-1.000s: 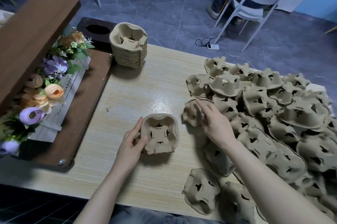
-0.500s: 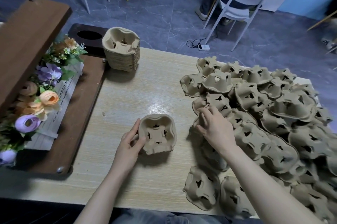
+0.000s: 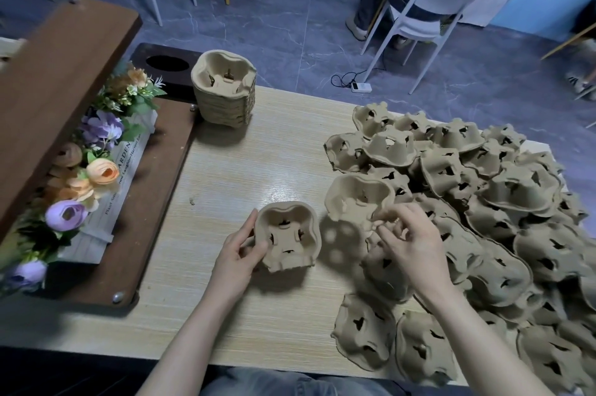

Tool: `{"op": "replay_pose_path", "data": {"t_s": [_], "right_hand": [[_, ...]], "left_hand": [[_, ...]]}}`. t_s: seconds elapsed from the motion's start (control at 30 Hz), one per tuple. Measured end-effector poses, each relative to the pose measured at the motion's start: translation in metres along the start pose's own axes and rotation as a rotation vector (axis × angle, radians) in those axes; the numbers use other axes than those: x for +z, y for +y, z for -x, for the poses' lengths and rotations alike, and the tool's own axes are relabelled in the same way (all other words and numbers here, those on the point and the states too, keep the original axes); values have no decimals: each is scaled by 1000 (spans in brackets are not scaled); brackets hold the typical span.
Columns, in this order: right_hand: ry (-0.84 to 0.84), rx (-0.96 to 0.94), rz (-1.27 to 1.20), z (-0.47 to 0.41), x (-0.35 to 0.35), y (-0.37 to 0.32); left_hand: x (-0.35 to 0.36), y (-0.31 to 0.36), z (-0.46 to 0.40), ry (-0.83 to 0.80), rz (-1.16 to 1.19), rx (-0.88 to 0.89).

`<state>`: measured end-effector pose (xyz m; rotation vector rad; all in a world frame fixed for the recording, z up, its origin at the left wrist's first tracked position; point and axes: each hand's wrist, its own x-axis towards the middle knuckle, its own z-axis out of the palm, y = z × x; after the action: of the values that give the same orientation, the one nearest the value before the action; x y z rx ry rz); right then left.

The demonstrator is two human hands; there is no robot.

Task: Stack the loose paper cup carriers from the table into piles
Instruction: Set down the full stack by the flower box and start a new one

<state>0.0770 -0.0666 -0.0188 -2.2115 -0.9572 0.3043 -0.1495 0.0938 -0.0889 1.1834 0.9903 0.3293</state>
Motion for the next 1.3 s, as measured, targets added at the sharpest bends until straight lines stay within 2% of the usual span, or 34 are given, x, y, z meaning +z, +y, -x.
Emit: {"op": "replay_pose_path", "data": {"t_s": [0.1,0.23,0.43,0.6,0.8,1.03,1.3], "right_hand": [[26,-33,-267,6,2,-16],[-38,-69,-431,13,20,-33],[-242,-158,-278,23,48,-32],[-291,-167,-180,32,55,-21],[-230,-190,-143,41,58,-15],[-215,-54,-130,62,69,-14],[-73,74,-154,100,71,-16]], "left_hand": [[-3,1,-3,-30,4,3],[-6,6,-7,-63,21,8],[-7,5,-12,-35,-59,16],[-10,1,-10,-67,-78,-48],[-10,6,-5,-119,-72,-33],[-8,0,-8,-143,-141,11],[-2,-5,-9,-227,-155,38]]}}
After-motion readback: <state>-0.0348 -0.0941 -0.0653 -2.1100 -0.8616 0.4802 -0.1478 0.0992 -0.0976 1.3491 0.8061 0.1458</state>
